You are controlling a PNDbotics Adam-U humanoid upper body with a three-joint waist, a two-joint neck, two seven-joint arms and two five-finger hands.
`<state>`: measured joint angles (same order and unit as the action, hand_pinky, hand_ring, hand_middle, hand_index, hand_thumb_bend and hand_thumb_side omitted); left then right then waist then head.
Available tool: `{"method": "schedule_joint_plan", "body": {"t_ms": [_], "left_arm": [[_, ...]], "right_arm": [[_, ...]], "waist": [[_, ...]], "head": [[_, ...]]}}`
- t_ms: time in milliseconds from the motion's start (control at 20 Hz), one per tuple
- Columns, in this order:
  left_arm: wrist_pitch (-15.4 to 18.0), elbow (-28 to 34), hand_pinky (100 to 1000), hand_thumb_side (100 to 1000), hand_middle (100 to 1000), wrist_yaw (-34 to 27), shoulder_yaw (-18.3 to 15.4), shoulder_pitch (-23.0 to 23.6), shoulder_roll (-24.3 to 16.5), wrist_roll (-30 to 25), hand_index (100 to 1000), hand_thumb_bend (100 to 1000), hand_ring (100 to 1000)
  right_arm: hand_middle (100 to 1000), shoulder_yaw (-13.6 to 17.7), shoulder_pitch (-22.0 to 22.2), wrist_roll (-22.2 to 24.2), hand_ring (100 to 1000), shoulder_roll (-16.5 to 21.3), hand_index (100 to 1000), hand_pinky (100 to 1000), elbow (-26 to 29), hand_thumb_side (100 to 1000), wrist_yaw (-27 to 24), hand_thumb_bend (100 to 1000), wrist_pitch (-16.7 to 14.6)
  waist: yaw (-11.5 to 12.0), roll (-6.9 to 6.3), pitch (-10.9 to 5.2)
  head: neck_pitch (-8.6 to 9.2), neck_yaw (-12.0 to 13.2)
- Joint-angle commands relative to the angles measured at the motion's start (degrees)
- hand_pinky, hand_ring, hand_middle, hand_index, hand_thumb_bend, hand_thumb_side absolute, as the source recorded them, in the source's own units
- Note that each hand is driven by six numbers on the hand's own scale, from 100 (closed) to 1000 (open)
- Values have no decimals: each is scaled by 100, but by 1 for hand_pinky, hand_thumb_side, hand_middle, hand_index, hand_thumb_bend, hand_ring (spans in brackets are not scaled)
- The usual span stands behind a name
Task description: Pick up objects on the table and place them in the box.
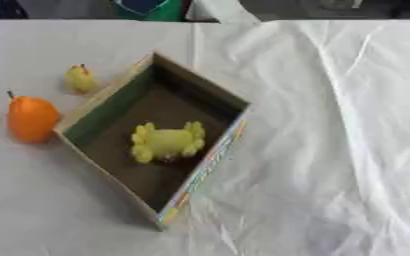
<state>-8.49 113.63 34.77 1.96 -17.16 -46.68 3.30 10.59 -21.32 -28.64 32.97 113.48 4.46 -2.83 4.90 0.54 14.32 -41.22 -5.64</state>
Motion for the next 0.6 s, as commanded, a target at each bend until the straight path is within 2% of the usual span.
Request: {"method": "schedule_joint_plan", "body": {"t_ms": [50, 200, 350, 600], "left_arm": [[-56, 96, 636, 1000, 786, 471, 66, -148, -436, -821, 930, 533, 774], [18, 96, 647, 1000, 795, 734, 204, -323, -588, -1565, 937, 678, 788], [117, 96, 655, 1000, 801, 876, 358, -560, -693, -2164, 943, 731, 798], [306, 96, 682, 1000, 828, 904, 669, -834, -848, -3176, 961, 762, 829]], "right_arm": [[490, 74, -35, -12, 547, 89, 702, 675, 112, 419, 30, 100, 22], [489, 78, -16, -14, 546, 73, 701, 675, 112, 419, 32, 100, 47], [489, 80, 0, -13, 546, 57, 701, 675, 112, 420, 35, 100, 54], [487, 74, 13, 0, 545, 32, 700, 676, 112, 420, 33, 100, 67]], "waist": [[-9, 1, -123], [-1, 11, -146], [10, 17, -166], [11, 21, -179]], "head": [[31, 53], [10, 95], [11, 110], [23, 116]]}}
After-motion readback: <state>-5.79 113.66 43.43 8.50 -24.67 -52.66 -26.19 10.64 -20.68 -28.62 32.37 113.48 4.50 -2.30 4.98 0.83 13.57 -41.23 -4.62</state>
